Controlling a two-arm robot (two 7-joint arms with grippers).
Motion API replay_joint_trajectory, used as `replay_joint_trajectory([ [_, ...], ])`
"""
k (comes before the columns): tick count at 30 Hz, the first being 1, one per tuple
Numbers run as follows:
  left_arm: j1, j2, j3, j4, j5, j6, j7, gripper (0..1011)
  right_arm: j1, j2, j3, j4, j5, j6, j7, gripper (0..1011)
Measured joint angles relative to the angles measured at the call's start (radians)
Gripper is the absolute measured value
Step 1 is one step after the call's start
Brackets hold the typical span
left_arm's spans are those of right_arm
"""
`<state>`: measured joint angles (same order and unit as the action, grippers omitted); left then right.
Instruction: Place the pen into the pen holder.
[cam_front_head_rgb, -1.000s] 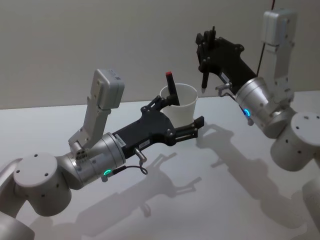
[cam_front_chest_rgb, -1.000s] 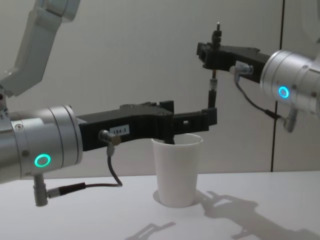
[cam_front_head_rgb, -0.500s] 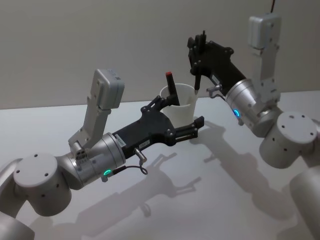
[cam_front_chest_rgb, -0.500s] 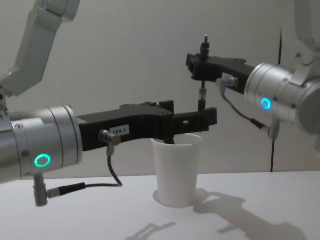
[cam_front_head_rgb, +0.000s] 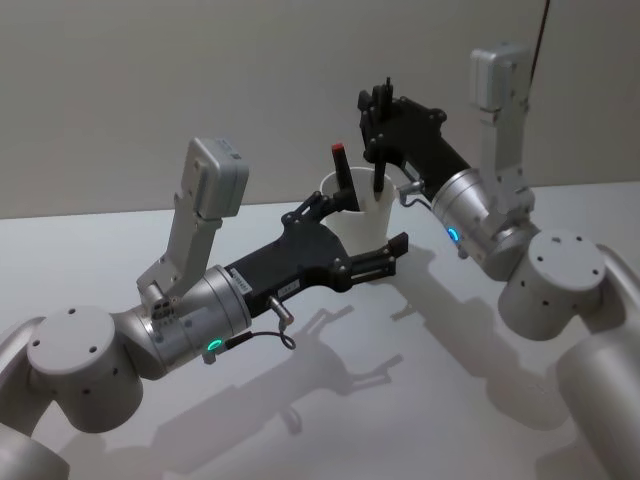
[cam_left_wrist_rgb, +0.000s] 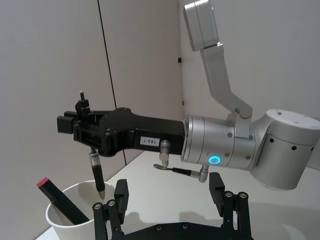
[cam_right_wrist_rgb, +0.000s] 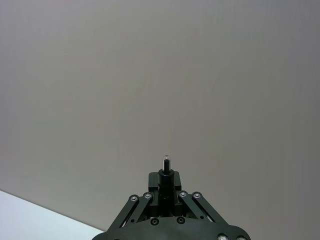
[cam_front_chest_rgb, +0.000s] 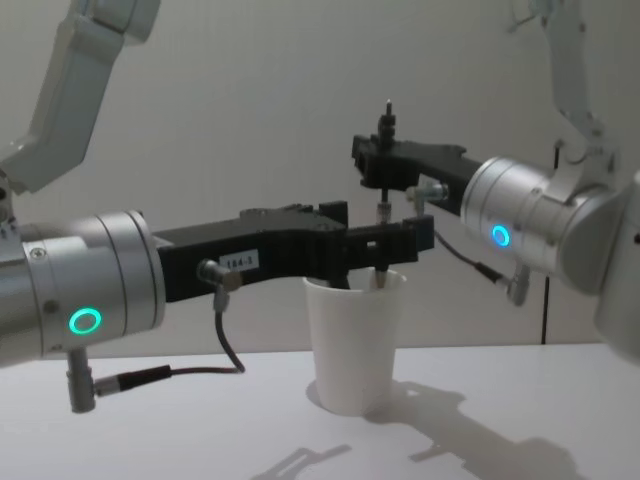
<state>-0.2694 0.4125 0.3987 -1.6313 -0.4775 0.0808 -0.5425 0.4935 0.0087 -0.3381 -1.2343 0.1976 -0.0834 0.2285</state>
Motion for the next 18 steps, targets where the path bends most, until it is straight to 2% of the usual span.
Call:
replay_joint_trajectory([
  [8, 0.0, 0.0, 0.0, 0.0, 0.0, 0.0, 0.0, 1001, 0.007, -0.011, -0.009, 0.035, -0.004, -0.016, -0.001, 126],
  [13, 0.0, 0.0, 0.0, 0.0, 0.0, 0.0, 0.0, 1001, 0.009, -0.014, -0.011, 0.045, -0.005, -0.021, -0.002, 270],
  [15, 0.0, 0.0, 0.0, 0.0, 0.0, 0.0, 0.0, 1001, 0.01, -0.015, -0.012, 0.048, -0.005, -0.023, -0.003, 299],
  [18, 0.0, 0.0, 0.0, 0.0, 0.0, 0.0, 0.0, 1001, 0.011, -0.016, -0.013, 0.053, -0.006, -0.025, -0.003, 407],
])
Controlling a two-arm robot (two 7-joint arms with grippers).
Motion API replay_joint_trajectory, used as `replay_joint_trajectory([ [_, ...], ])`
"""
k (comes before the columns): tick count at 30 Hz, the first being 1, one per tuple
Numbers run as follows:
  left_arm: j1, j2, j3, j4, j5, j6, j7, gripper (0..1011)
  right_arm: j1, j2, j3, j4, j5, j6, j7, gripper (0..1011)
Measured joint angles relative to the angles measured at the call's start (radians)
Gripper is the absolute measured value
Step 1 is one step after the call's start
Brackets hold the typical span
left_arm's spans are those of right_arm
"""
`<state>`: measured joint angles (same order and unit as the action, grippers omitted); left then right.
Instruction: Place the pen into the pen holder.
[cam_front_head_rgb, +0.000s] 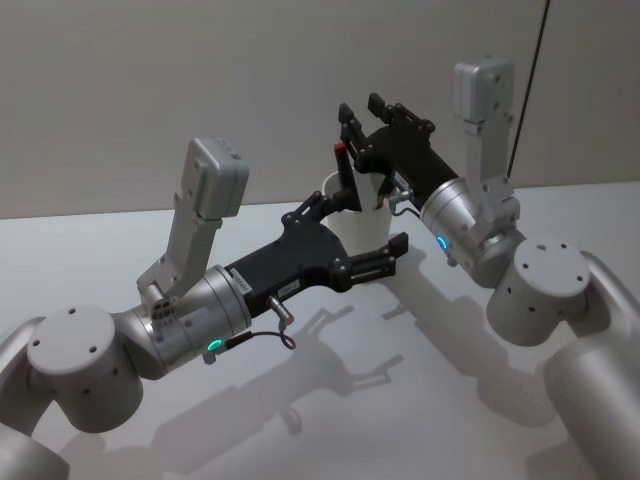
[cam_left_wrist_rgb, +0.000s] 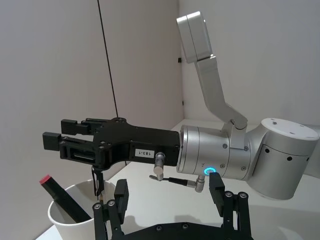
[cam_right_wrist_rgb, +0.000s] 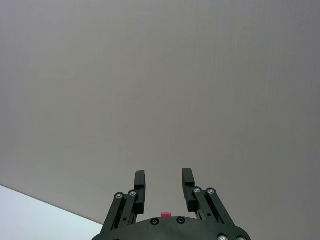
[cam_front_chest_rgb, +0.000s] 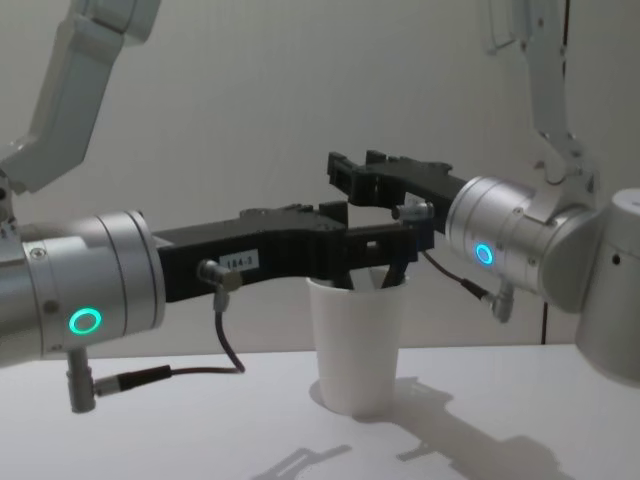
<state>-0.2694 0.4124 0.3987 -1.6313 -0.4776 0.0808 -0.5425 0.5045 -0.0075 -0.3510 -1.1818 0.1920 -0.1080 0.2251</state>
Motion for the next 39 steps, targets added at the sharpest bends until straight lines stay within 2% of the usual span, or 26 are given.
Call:
replay_joint_trajectory([
  [4, 0.0, 0.0, 0.0, 0.0, 0.0, 0.0, 0.0, 1001, 0.001, -0.001, -0.001, 0.003, 0.0, -0.002, 0.0, 525],
  [5, 0.0, 0.0, 0.0, 0.0, 0.0, 0.0, 0.0, 1001, 0.001, -0.001, -0.001, 0.004, 0.0, -0.002, 0.0, 583],
  [8, 0.0, 0.0, 0.0, 0.0, 0.0, 0.0, 0.0, 1001, 0.001, -0.002, -0.001, 0.006, -0.001, -0.003, -0.001, 630],
  [11, 0.0, 0.0, 0.0, 0.0, 0.0, 0.0, 0.0, 1001, 0.001, -0.002, -0.001, 0.006, -0.001, -0.003, -0.001, 768],
  [12, 0.0, 0.0, 0.0, 0.0, 0.0, 0.0, 0.0, 1001, 0.001, -0.001, -0.001, 0.004, -0.001, -0.003, -0.001, 781],
  [14, 0.0, 0.0, 0.0, 0.0, 0.0, 0.0, 0.0, 1001, -0.003, 0.0, -0.001, -0.006, 0.005, -0.002, -0.001, 861],
  [19, 0.0, 0.0, 0.0, 0.0, 0.0, 0.0, 0.0, 1001, -0.022, 0.009, 0.003, -0.05, 0.028, 0.004, -0.005, 973],
  [25, 0.0, 0.0, 0.0, 0.0, 0.0, 0.0, 0.0, 1001, -0.077, 0.039, 0.013, -0.168, 0.071, 0.027, -0.034, 1001],
  [26, 0.0, 0.0, 0.0, 0.0, 0.0, 0.0, 0.0, 1001, -0.077, 0.039, 0.013, -0.168, 0.071, 0.027, -0.034, 1002],
  [33, 0.0, 0.0, 0.0, 0.0, 0.0, 0.0, 0.0, 1001, -0.155, 0.088, 0.03, -0.315, 0.104, 0.055, -0.092, 1001],
  [36, 0.0, 0.0, 0.0, 0.0, 0.0, 0.0, 0.0, 1001, -0.182, 0.104, 0.036, -0.355, 0.111, 0.062, -0.111, 1001],
  [38, 0.0, 0.0, 0.0, 0.0, 0.0, 0.0, 0.0, 1001, -0.216, 0.129, 0.046, -0.415, 0.121, 0.071, -0.139, 1001],
  [39, 0.0, 0.0, 0.0, 0.0, 0.0, 0.0, 0.0, 1001, -0.216, 0.129, 0.046, -0.415, 0.121, 0.071, -0.139, 1002],
])
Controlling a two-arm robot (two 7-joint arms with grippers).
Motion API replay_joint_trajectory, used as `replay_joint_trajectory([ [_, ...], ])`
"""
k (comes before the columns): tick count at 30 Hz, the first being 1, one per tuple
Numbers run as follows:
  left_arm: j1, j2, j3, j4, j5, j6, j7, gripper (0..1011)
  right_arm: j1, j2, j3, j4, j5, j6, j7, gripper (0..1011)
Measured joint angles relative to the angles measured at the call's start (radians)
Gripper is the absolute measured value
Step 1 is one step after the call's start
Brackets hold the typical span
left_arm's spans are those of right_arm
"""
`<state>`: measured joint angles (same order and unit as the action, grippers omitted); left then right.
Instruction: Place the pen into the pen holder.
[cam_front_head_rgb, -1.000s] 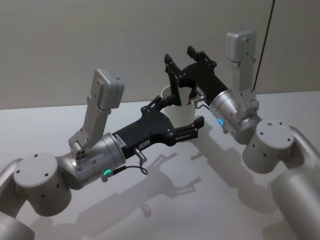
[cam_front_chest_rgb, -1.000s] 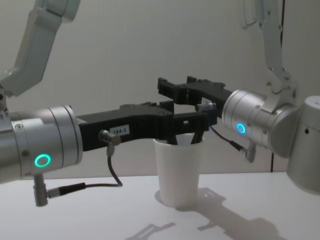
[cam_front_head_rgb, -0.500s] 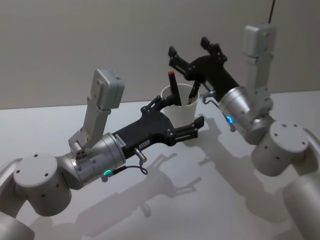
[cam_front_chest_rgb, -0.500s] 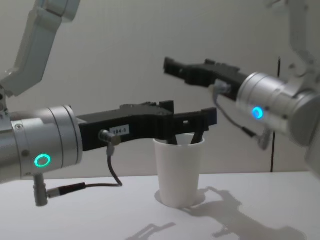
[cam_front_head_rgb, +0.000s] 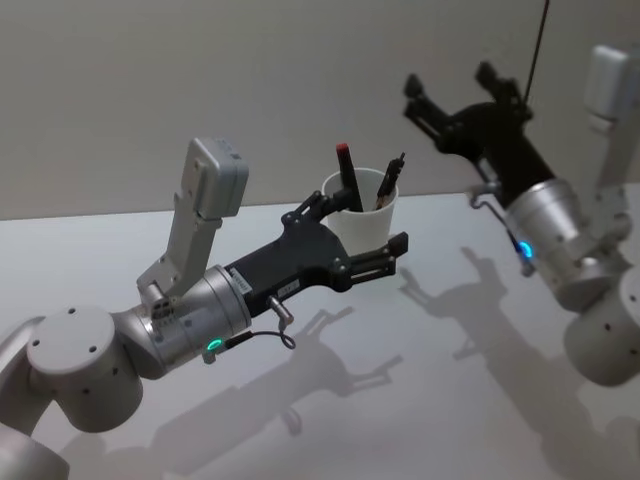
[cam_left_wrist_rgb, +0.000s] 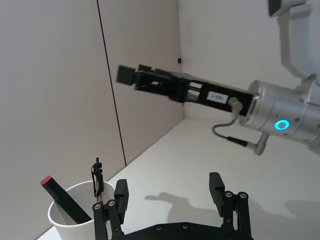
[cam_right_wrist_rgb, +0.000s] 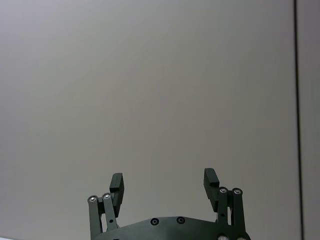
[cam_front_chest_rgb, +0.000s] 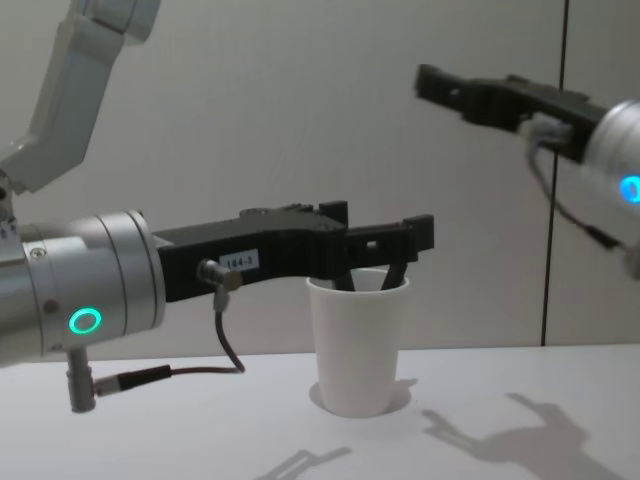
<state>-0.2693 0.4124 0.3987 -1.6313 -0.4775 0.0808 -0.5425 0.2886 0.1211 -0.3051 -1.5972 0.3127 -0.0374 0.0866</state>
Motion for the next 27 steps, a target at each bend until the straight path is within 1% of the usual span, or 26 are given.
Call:
replay_joint_trajectory([
  [1, 0.0, 0.0, 0.0, 0.0, 0.0, 0.0, 0.0, 1001, -0.016, 0.011, 0.004, -0.024, 0.004, 0.004, -0.012, 1002],
  [4, 0.0, 0.0, 0.0, 0.0, 0.0, 0.0, 0.0, 1001, -0.037, 0.026, 0.01, -0.058, 0.011, 0.01, -0.032, 1001],
  [5, 0.0, 0.0, 0.0, 0.0, 0.0, 0.0, 0.0, 1001, -0.053, 0.036, 0.014, -0.082, 0.015, 0.013, -0.042, 1002],
  [12, 0.0, 0.0, 0.0, 0.0, 0.0, 0.0, 0.0, 1001, -0.114, 0.076, 0.031, -0.168, 0.034, 0.028, -0.093, 1001],
  [16, 0.0, 0.0, 0.0, 0.0, 0.0, 0.0, 0.0, 1001, -0.139, 0.093, 0.04, -0.201, 0.041, 0.034, -0.113, 1002],
  [22, 0.0, 0.0, 0.0, 0.0, 0.002, 0.0, 0.002, 1001, -0.148, 0.099, 0.042, -0.21, 0.043, 0.035, -0.117, 1001],
  [26, 0.001, -0.001, 0.001, 0.0, 0.008, -0.001, 0.014, 1001, -0.163, 0.11, 0.046, -0.206, 0.037, 0.039, -0.109, 1002],
  [27, 0.001, -0.001, 0.002, 0.0, 0.01, -0.002, 0.02, 1001, -0.174, 0.119, 0.049, -0.203, 0.032, 0.041, -0.102, 1001],
])
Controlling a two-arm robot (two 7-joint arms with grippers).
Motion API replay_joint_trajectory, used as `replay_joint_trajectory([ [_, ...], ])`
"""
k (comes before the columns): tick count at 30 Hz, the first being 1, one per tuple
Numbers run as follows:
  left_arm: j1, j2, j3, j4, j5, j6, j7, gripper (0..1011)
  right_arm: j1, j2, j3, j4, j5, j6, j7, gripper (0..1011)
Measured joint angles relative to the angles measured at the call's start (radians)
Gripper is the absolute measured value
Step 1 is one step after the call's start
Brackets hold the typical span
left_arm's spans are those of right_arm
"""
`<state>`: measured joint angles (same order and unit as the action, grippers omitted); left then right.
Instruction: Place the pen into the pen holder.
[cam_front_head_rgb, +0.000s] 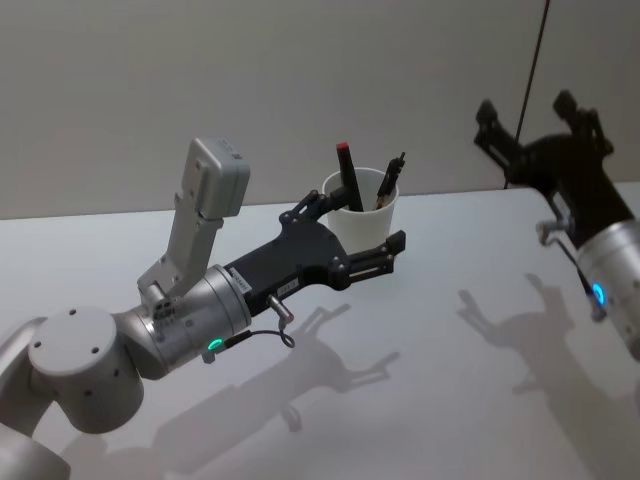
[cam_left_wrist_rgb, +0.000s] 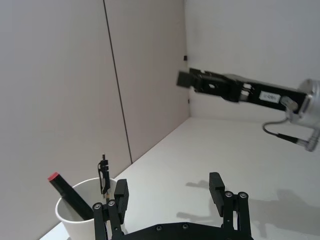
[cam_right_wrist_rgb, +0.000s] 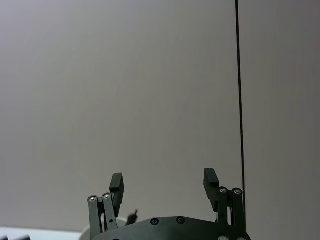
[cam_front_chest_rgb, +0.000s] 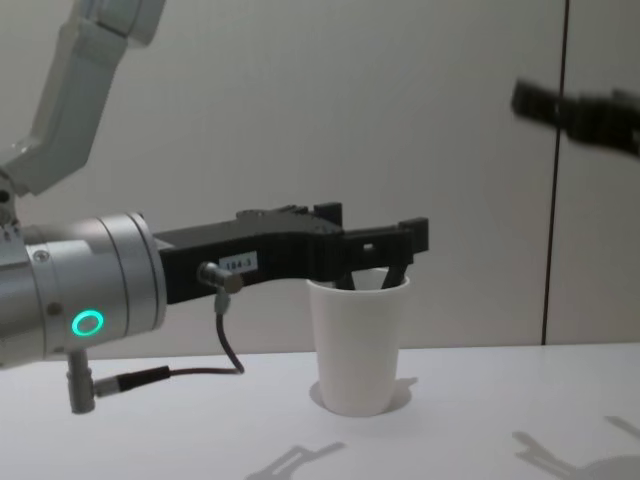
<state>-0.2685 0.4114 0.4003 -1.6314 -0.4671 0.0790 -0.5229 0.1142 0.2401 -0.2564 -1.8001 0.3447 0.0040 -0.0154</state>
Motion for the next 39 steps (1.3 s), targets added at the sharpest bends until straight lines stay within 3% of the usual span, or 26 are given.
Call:
replay_joint_trajectory([
  [14, 0.011, -0.01, 0.019, 0.002, 0.095, -0.024, 0.182, 1001, -0.122, 0.093, 0.029, 0.032, -0.054, 0.029, 0.077, 1002],
  [39, 0.03, -0.028, 0.051, 0.005, 0.253, -0.062, 0.485, 1001, -0.129, 0.097, 0.03, 0.033, -0.057, 0.03, 0.082, 1001],
])
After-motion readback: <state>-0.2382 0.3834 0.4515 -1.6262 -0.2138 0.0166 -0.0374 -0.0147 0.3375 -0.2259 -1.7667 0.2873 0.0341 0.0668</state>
